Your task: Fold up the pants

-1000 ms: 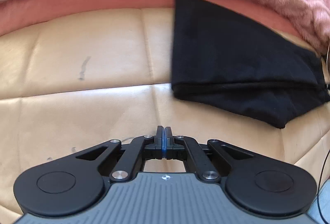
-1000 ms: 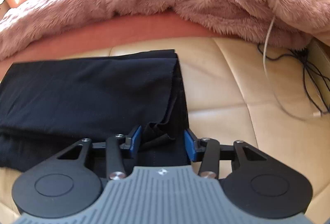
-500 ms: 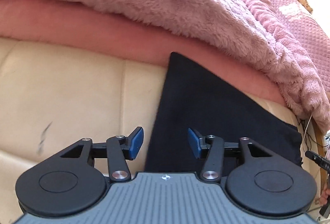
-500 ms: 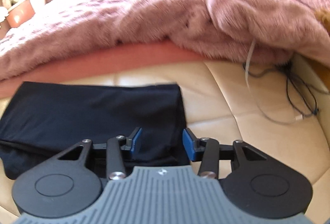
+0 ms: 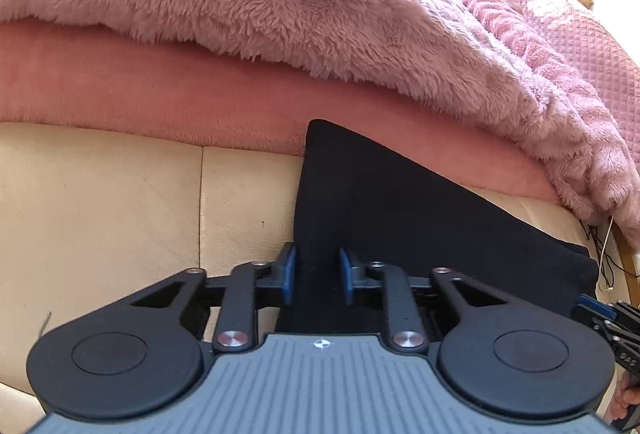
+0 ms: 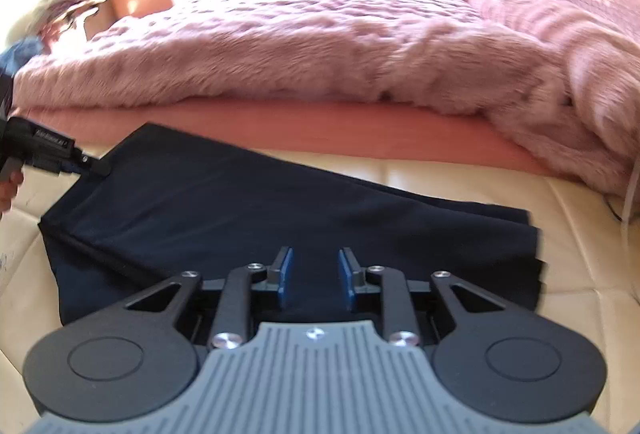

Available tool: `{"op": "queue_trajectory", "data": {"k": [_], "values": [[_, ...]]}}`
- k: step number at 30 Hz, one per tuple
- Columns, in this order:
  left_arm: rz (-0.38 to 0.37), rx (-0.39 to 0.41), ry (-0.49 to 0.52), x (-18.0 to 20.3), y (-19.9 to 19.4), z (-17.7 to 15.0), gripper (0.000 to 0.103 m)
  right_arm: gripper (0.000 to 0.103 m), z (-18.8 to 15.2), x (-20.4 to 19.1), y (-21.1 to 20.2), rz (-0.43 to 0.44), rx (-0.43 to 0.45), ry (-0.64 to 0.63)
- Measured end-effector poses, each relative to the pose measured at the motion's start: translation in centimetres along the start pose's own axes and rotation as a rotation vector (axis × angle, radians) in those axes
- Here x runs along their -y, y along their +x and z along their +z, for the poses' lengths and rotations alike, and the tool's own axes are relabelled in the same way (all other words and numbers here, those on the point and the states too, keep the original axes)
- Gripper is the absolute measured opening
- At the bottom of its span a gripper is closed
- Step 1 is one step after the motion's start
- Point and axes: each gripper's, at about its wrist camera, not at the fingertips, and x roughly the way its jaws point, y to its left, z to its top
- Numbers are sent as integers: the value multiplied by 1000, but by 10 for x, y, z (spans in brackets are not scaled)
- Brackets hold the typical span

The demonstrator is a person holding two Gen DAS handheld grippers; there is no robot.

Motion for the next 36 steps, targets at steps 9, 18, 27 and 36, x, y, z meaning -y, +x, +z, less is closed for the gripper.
{"op": "queue_trajectory", "data": {"k": [9, 18, 27, 36], "values": [[45, -15, 11, 0, -17, -10, 9, 14, -10, -23, 26, -8, -81, -51], [103, -35, -57, -54, -89, -60, 8, 14, -32, -89, 9, 85, -158, -159], [147, -62, -129, -111, -144, -110, 8, 14, -67, -176, -28, 194, -199, -230], [100, -86, -137, -111, -140, -101, 39, 13, -61, -168, -43, 159, -166, -151]]}}
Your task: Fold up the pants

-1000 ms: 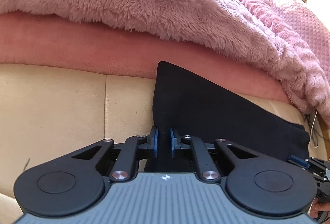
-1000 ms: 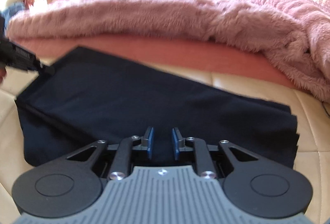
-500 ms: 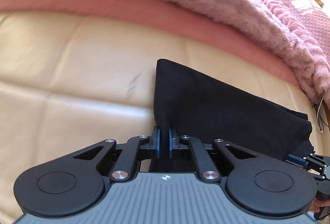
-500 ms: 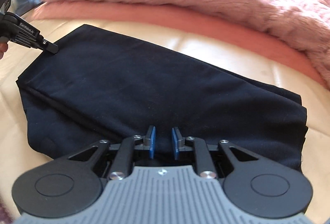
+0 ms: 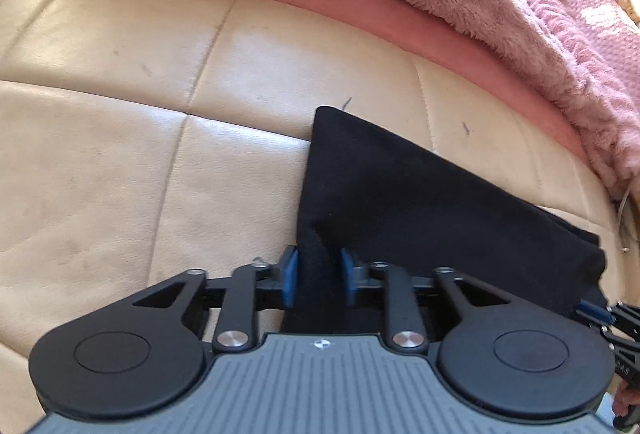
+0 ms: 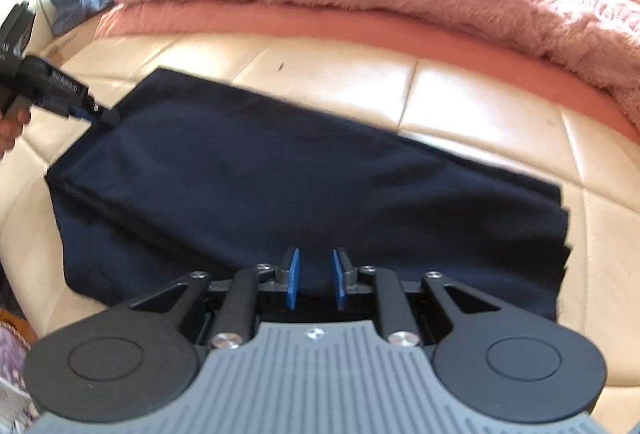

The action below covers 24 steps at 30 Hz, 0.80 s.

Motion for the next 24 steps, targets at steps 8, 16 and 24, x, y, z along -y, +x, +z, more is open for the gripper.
{"op": "queue_trajectory", "data": {"k": [8, 16, 24], "values": [[-124, 37, -33, -8, 6, -4, 56, 3, 42, -14, 29, 41, 46, -69], [-289, -38, -46, -26, 12, -1, 33, 2, 71, -24, 78, 50, -4, -102], [-452, -197, -138, -68, 28, 15, 35, 2, 71, -21, 82, 61, -14, -91]]}}
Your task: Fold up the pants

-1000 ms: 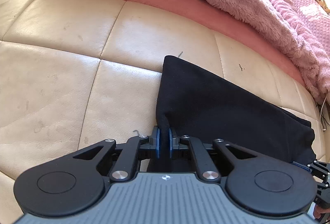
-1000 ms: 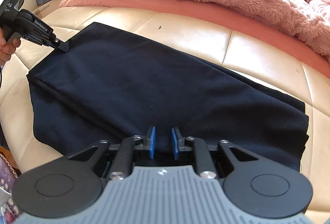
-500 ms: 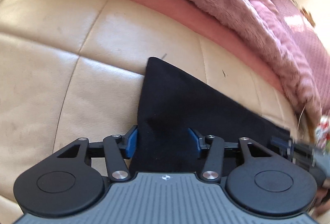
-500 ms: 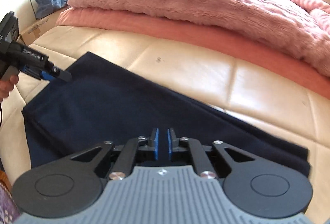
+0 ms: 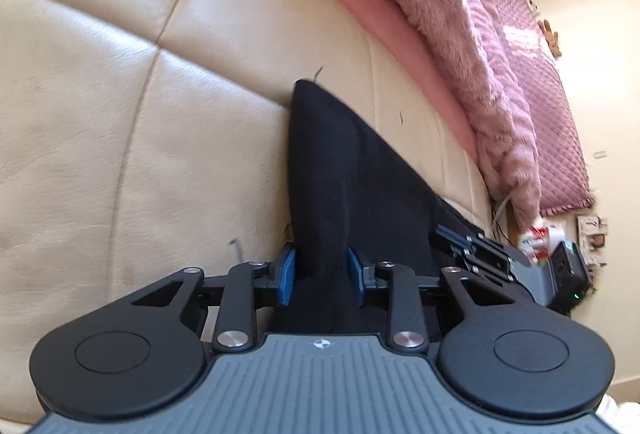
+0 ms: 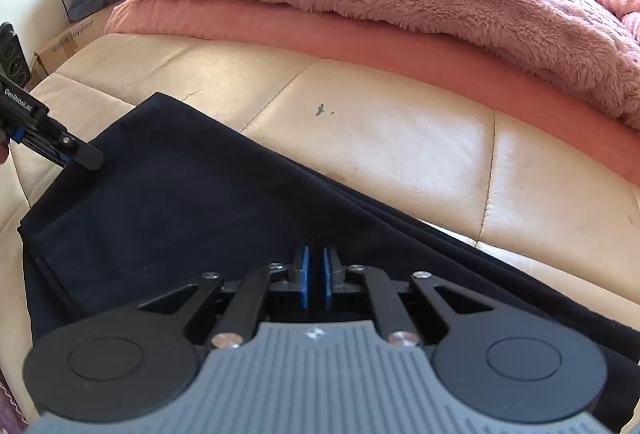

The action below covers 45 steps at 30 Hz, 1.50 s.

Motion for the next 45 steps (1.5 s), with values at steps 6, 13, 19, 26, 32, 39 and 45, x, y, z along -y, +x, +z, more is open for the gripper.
{"op": "queue_trajectory", "data": {"k": [6, 13, 19, 26, 32, 39, 45], "values": [[-52, -29, 9, 0, 6, 0, 51, 2, 1, 0, 2, 3, -4, -12], [-94, 106, -49, 4, 20, 20, 49, 3, 3, -3, 5, -8, -15, -34], [-136, 77, -31, 2, 26, 19, 50, 3, 4, -3, 7, -4, -24, -43], [-99, 28, -19, -4, 9, 2, 45, 2, 3, 0, 8, 7, -22, -40], [-90, 184, -42, 11, -7, -4, 11, 0, 18, -3, 1, -13, -13, -68], [-38, 217, 39, 60, -16, -13, 8, 0, 38, 0, 19, -38, -25, -64], [-46, 230, 95, 112, -21, -16, 7, 0, 42, 2, 28, -62, -19, -54]]}}
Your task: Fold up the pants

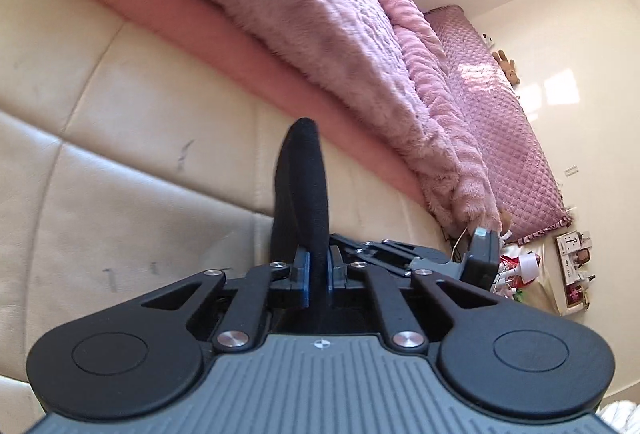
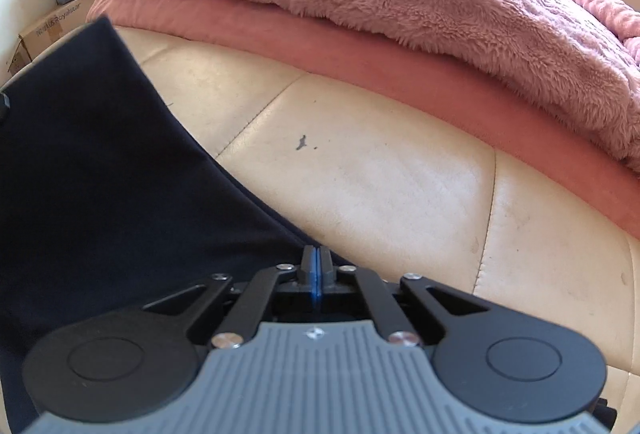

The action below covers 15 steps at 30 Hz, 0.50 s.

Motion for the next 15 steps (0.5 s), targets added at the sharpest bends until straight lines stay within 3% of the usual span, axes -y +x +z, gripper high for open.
{"op": "queue_trajectory", "data": {"k": [7, 15], "values": [[-55, -21, -6, 60, 13, 4, 7, 0, -20, 17, -51, 16, 56, 73], [-85, -27, -46, 123, 47, 0, 7, 0, -90, 69, -133, -101, 53, 180]]}}
